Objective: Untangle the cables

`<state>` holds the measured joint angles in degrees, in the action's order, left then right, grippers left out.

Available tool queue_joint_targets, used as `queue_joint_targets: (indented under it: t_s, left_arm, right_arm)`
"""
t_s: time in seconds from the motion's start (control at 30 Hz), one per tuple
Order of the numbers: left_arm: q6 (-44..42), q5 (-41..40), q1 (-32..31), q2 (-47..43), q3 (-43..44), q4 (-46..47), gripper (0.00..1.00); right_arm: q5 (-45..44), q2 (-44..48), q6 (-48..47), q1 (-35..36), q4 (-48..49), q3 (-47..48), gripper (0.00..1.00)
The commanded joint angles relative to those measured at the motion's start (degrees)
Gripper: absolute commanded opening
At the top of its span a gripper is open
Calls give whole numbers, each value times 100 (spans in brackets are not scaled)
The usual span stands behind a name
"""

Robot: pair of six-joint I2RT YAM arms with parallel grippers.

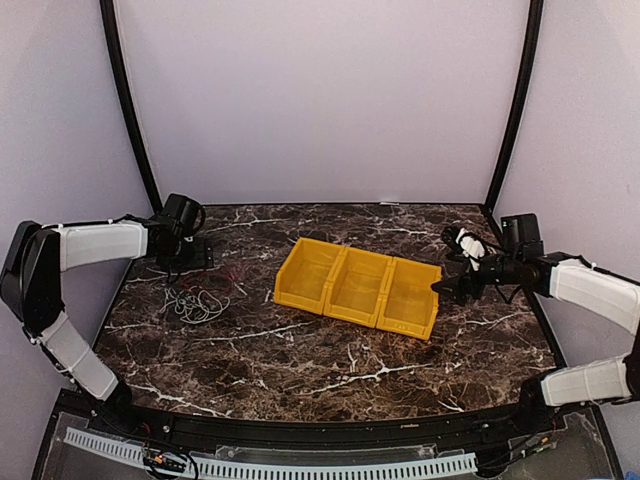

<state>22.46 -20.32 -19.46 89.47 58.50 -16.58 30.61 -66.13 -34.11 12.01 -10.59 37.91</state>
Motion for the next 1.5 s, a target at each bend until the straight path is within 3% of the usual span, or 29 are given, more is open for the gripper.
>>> queue_joint_targets:
  t_s: [0.0, 0.13, 0.27, 0.4, 0.47, 0.53, 0.57, 0.63, 0.77, 0.87, 1.17, 1.23, 1.27, 1.33, 1.47]
  left_arm:
    - [169, 470, 134, 179, -18, 89, 82]
    - [193, 337, 144, 96, -193, 39, 67]
    - [219, 102, 145, 61, -343, -139, 59]
    - [386, -443, 138, 276, -274, -594, 68]
    - [398, -333, 136, 388, -237, -715, 69]
    - [417, 32, 136, 412, -262, -687, 57]
    - [426, 175, 136, 398, -307, -647, 43]
    - [492, 636, 127, 315, -446, -560, 29]
    - [722, 1079, -140, -170, -852, -357, 9]
    - [1002, 1198, -544, -765, -1087, -235, 0]
    - [1953, 1917, -1578, -1816, -1446, 155, 0]
    - [1974, 1734, -1593, -1918, -1348, 1, 17]
    - [1978, 1571, -1595, -1991, -1244, -259, 31]
    - [1990, 941, -1591, -2112, -1165, -642, 45]
    - [2140, 189, -1596, -2229, -1280, -1084, 50]
  right_arm:
    - [42, 200, -69, 47, 23, 112, 94]
    - [49, 286, -87, 47, 42, 87, 95]
    - [74, 349, -87, 47, 25, 85, 95]
    - [111, 349, -87, 47, 2, 101, 95]
    - [124, 345, -96, 47, -14, 119, 95]
    - [142, 353, -104, 51, -30, 107, 96]
    - [146, 359, -115, 55, -35, 104, 96]
    - [154, 370, -114, 56, -34, 102, 96]
    - [168, 328, -112, 66, -48, 111, 96]
    - [179, 234, -113, 80, -44, 112, 96]
    - [75, 7, -114, 253, -48, 129, 96]
    - [45, -11, -114, 293, -36, 129, 96]
    - [30, -19, -114, 312, -39, 129, 96]
    - [9, -45, -114, 340, -24, 129, 96]
    - [-11, -52, -114, 385, -24, 129, 96]
